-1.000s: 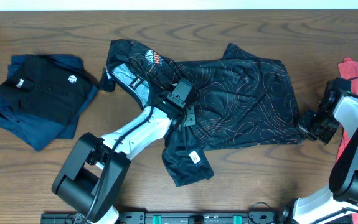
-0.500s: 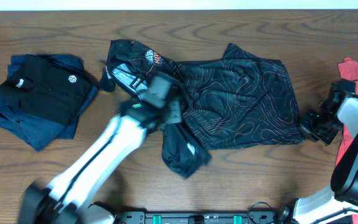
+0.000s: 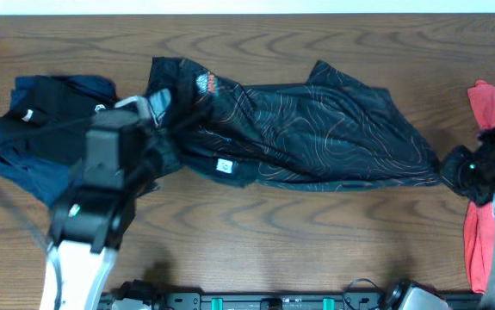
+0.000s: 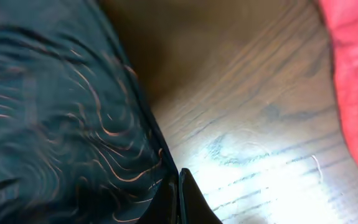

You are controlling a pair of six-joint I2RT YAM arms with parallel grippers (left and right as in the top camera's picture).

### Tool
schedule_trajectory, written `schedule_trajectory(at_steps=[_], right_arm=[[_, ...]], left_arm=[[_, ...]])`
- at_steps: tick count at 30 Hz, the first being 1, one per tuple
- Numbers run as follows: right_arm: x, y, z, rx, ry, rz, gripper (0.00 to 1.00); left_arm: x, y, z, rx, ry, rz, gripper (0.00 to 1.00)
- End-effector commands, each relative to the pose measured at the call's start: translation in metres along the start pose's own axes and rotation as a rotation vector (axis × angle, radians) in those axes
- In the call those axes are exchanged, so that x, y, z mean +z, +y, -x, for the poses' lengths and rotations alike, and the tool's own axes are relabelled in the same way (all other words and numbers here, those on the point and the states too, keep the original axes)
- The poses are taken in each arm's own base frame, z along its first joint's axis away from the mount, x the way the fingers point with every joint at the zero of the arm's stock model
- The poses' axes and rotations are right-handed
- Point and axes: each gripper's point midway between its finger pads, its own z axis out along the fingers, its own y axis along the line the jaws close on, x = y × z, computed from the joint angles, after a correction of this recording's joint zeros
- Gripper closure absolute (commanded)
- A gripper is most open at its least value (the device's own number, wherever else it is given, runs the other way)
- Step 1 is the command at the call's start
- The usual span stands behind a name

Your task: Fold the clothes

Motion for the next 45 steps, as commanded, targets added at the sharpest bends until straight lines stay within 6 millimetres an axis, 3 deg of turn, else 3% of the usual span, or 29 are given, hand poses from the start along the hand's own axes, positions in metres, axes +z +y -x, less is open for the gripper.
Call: schedule_trajectory(at_steps=[1,7,11,17,22,26,29,33,36,38,41,43,45], right_arm=[[-0.042,0.012,0.012,-0.049,-0.146,0.047,0.99],[-0.129,0.028,0.03,-0.104,-0.415,0.089,0.99],[-0.174,0.036,0.04,-0.118,-0.54,0.098,0.99],[-0.211,0.037,0.052,-0.112,-0.643,0.078,0.99],[-0.228,0.033,0.062,-0.075,-0.715,0.049,0.99],[-0.223,0.038,0.075,-0.082,-0.717,0.063,0.99],[-0.203,0.048,0.087,-0.112,-0.661,0.094,0.99],[-0.157,0.064,0.108,-0.16,-0.543,0.14,0.99],[-0.116,0.081,0.128,-0.216,-0.48,0.16,0.99],[-0.087,0.099,0.15,-0.246,-0.486,0.18,0.99],[-0.064,0.119,0.192,-0.207,-0.575,0.241,0.99],[-0.069,0.127,0.218,-0.137,-0.662,0.299,0.99],[-0.09,0.134,0.239,-0.089,-0.763,0.357,0.99]], left_arm=[[-0.041,-0.013,0.02,0.034,-0.115,-0.085,0.94],[-0.095,-0.016,0.032,0.029,-0.255,-0.12,0.94],[-0.122,-0.026,0.04,0.042,-0.325,-0.16,0.94],[-0.146,-0.039,0.054,0.056,-0.392,-0.197,0.94],[-0.148,-0.043,0.061,0.058,-0.399,-0.202,0.94],[-0.126,-0.048,0.062,0.057,-0.327,-0.216,0.94],[-0.097,-0.053,0.064,0.054,-0.245,-0.226,0.94],[-0.044,-0.049,0.077,0.05,-0.163,-0.189,0.94],[0.008,-0.048,0.094,0.058,-0.134,-0.171,0.94],[0.042,-0.051,0.115,0.114,-0.173,-0.181,0.94],[0.077,-0.063,0.155,0.201,-0.305,-0.233,0.94],[0.083,-0.069,0.186,0.213,-0.412,-0.253,0.94],[0.077,-0.064,0.217,0.153,-0.504,-0.206,0.94]])
